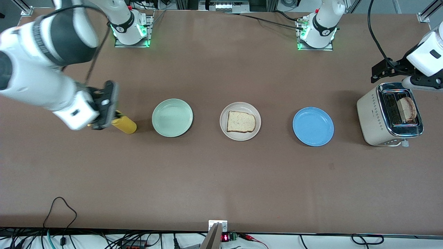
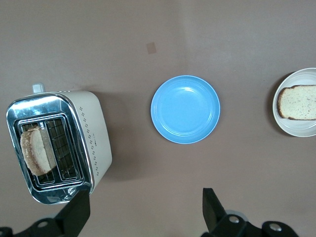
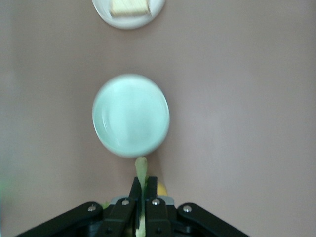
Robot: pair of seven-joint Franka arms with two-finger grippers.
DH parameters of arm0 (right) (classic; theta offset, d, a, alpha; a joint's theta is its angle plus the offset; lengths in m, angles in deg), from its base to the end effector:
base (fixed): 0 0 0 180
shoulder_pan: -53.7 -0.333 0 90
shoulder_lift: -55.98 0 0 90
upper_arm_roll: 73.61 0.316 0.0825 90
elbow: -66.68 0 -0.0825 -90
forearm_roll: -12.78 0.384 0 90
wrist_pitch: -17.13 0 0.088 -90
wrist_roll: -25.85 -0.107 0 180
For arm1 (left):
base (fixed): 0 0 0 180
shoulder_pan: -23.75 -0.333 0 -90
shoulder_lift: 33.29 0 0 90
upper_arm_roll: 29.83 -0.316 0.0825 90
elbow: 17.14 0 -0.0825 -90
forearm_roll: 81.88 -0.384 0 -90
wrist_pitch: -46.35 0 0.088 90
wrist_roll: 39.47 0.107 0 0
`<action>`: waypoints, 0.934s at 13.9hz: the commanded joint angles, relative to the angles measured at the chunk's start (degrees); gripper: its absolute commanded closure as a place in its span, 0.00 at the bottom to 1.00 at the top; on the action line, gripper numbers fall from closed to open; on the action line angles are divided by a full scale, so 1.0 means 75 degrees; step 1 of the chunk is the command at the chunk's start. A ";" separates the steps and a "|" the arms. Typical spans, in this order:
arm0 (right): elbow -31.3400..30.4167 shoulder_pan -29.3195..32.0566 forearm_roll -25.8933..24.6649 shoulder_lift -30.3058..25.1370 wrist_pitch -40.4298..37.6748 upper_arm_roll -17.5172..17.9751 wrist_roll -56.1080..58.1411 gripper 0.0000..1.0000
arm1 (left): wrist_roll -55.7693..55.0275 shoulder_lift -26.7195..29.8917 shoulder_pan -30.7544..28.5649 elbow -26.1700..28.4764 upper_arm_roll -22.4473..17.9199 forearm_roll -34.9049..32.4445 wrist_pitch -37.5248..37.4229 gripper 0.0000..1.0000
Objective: Make sandwich in beige plate with both arms
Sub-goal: 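Carry the lettuce onto the bread on the beige plate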
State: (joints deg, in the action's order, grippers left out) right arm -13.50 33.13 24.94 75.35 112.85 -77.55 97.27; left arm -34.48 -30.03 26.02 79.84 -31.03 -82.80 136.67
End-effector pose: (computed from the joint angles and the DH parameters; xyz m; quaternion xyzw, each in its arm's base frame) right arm 0.6206 0.2137 0.5109 -0.7241 -0.6825 -0.0139 0.0982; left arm 0.5344 -0.0080 0.5986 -0.9981 0.0532 0.0299 0.0064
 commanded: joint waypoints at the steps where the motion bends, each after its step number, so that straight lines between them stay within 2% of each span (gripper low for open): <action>1: 0.0225 -0.0886 0.0242 0.0288 0.0430 -0.0013 -0.0708 1.00 | 0.0061 -0.0072 0.0002 -0.0191 0.0007 0.0100 -0.0137 0.00; 3: 0.0225 -0.1520 0.0289 0.0521 0.0969 -0.0013 -0.1504 1.00 | 0.0061 -0.0072 0.0002 -0.0180 0.0007 0.0100 -0.0137 0.00; 6: 0.0225 -0.2259 0.0534 0.1049 0.2315 -0.0002 -0.1753 1.00 | 0.0061 -0.0083 0.0013 -0.0192 0.0007 0.0100 -0.0137 0.00; 13: 0.0190 -0.3560 0.0559 0.2548 0.6206 -0.0013 -0.2104 1.00 | 0.0061 -0.0072 0.0013 -0.0192 0.0019 0.0112 -0.0137 0.00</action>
State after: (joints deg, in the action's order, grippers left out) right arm -13.50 9.26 28.21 91.28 153.80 -76.93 83.00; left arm -34.48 -30.03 26.05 79.82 -30.88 -82.80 136.67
